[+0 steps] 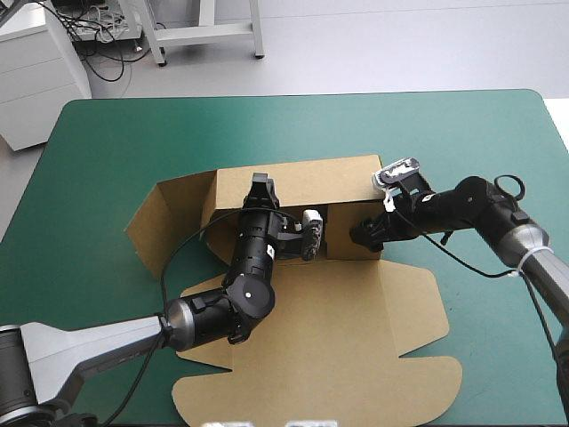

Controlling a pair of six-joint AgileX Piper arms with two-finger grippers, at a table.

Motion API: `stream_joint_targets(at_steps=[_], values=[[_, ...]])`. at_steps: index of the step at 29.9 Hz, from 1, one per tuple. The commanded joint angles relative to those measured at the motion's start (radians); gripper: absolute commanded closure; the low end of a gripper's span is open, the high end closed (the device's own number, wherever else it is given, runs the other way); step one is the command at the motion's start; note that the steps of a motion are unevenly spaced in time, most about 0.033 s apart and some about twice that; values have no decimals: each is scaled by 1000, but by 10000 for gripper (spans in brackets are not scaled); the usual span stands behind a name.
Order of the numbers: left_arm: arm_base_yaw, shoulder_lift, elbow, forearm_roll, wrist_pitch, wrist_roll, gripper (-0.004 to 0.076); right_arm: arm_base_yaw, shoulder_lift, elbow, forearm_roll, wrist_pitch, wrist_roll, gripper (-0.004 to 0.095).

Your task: Fold the box

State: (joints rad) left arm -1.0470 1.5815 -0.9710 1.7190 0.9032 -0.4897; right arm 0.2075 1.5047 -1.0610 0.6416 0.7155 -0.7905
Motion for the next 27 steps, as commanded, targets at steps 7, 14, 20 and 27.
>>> stream_joint_targets(at_steps=[7, 14, 20, 27], values=[[-4, -31, -24, 72, 17, -6, 756, 6, -60, 15, 108, -167, -5, 41], [-4, -31, -24, 72, 17, -6, 756, 6, -60, 25, 119, -184, -24, 614], [-4, -31, -24, 72, 21, -8, 756, 6, -60, 25, 187, -192, -97, 909], [-4, -31, -24, 72, 23, -8, 756, 6, -60, 25, 220, -208, -142, 912]])
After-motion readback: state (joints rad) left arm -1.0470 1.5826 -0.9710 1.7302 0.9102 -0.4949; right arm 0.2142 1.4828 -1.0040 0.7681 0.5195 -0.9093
